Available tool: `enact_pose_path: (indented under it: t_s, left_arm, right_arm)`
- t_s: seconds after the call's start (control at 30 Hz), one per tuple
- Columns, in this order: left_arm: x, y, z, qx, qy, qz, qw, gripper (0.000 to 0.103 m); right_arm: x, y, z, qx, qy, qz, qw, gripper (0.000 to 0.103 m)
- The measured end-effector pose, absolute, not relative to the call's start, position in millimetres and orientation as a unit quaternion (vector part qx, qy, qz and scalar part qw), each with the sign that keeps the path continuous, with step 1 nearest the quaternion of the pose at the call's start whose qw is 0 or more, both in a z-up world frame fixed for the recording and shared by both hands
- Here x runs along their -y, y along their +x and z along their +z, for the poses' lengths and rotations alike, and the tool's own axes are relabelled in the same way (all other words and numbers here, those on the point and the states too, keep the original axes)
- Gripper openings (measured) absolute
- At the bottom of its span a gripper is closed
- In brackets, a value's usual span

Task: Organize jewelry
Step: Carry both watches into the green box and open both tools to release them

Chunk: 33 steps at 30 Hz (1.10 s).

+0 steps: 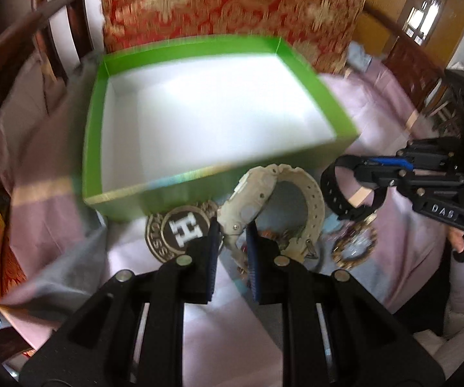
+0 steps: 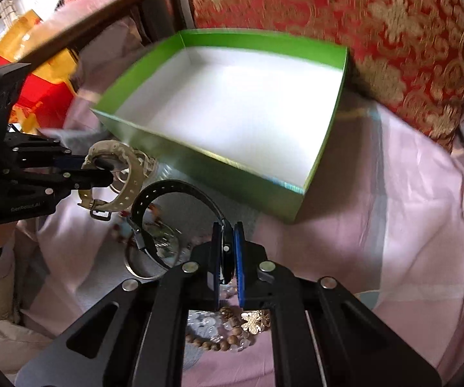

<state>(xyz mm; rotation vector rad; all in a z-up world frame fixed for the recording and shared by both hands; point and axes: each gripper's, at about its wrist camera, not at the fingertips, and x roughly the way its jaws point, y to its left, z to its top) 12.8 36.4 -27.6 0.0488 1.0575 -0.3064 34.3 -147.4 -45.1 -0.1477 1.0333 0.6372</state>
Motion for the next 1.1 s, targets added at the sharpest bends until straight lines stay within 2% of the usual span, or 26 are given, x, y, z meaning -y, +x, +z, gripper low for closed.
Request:
enact_pose_path:
  t_s: [0.17, 0.33, 0.5, 0.6, 0.67, 0.7, 0.73, 0.8, 0.93, 1.0, 1.1]
  left_arm:
    - [-37, 33, -1, -0.478, 0.028, -0.130, 0.868, 0.016]
    - [-46, 70, -9, -0.465, 0.025, -0.090, 0.880, 0.016]
    - [-62, 101, -48, -0.504, -0.017, -0.068, 0.861, 0.016]
    - [-65, 101, -47, -0.502, -0.035, -0.074, 0.861, 0.019]
    - [-67, 95, -41, -0.488, -0.033, -0.071, 0.870, 0.032]
    - [-69, 92, -37, -0.481, -0.033, -0.069, 0.874, 0.040]
    - [-70, 86, -33, -0.472, -0.033, -0.069, 0.878, 0.048]
    - [-72, 75, -27, -0.465, -0.033, -0.080, 0.881, 0.050]
    - [-60, 49, -29, -0.487, -0.010, -0.139, 0.862, 0.044]
    - [-42, 33, -35, -0.493, 0.036, -0.164, 0.854, 0.043]
    - [-23, 22, -54, -0.520, 0.052, -0.199, 0.829, 0.043]
  right_arm:
    - [143, 41, -7, -0.453, -0.064, 0.301, 0.837, 0.008]
    - [131, 74, 10, -0.438, -0.065, 0.294, 0.847, 0.008]
    - [134, 107, -16, -0.430, -0.007, 0.248, 0.868, 0.008]
    - [132, 112, -36, -0.454, -0.018, 0.235, 0.859, 0.009]
    - [132, 109, -38, -0.458, -0.019, 0.239, 0.856, 0.015]
    - [135, 107, -34, -0.452, -0.014, 0.238, 0.860, 0.030]
    - [138, 104, -30, -0.447, -0.009, 0.238, 0.862, 0.040]
    - [148, 95, -19, -0.437, 0.004, 0.250, 0.864, 0.040]
    - [168, 73, -9, -0.445, -0.004, 0.294, 0.846, 0.040]
    - [173, 55, -14, -0.463, -0.030, 0.318, 0.827, 0.040]
    - [175, 37, -37, -0.495, -0.072, 0.315, 0.807, 0.040]
